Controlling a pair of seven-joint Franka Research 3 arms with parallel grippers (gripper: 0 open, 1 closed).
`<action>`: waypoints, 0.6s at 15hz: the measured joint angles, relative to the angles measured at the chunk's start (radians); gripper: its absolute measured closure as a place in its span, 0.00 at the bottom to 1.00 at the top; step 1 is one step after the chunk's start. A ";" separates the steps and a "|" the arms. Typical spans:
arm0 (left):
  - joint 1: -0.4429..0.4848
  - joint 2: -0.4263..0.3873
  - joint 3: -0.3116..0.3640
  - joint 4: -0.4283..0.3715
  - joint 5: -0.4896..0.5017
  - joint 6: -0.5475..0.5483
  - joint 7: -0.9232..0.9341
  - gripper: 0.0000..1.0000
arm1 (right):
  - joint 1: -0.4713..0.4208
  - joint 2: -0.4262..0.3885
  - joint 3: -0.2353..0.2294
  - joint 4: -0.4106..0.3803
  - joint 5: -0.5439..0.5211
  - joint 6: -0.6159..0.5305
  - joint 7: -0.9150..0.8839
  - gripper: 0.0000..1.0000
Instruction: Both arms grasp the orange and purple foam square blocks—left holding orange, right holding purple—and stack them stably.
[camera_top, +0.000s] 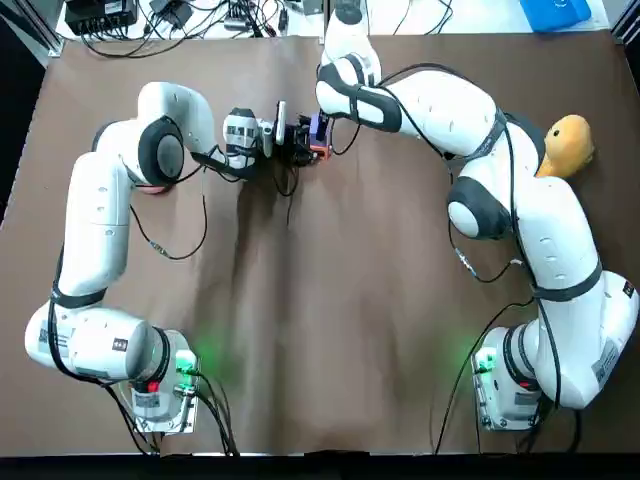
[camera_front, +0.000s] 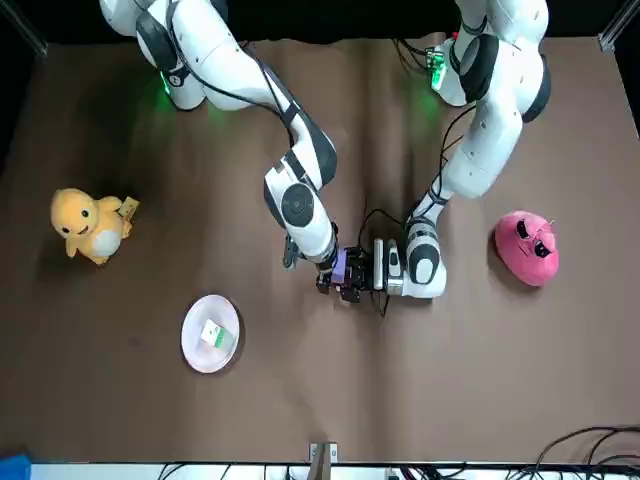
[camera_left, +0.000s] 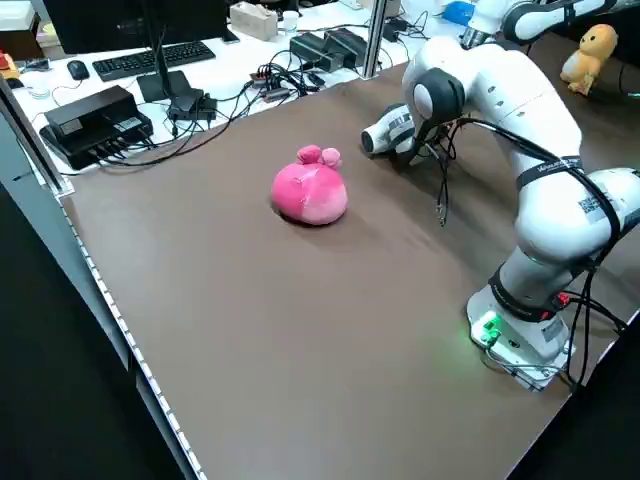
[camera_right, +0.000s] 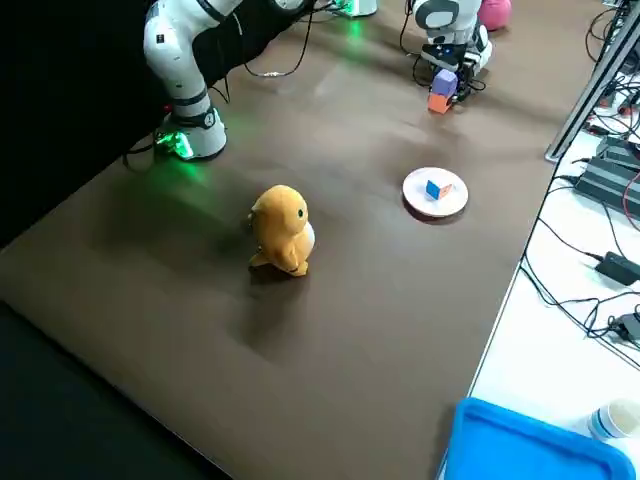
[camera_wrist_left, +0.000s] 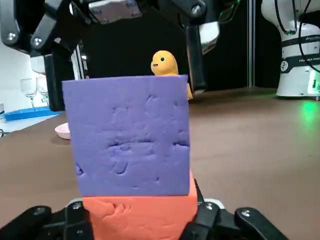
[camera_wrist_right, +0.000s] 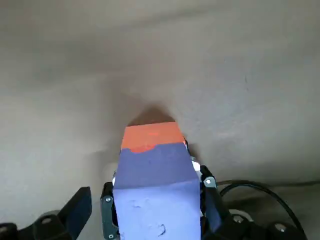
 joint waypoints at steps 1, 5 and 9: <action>0.000 0.000 0.000 0.000 0.000 0.000 0.001 0.36 | 0.000 -0.002 0.000 0.000 0.000 -0.010 0.000 0.00; 0.001 0.000 0.000 0.000 0.000 0.000 0.006 0.36 | 0.000 -0.008 0.001 0.000 0.001 -0.035 0.000 0.00; 0.002 0.000 0.002 0.004 0.020 0.000 0.009 0.28 | 0.000 -0.008 0.002 0.000 0.001 -0.036 0.000 0.00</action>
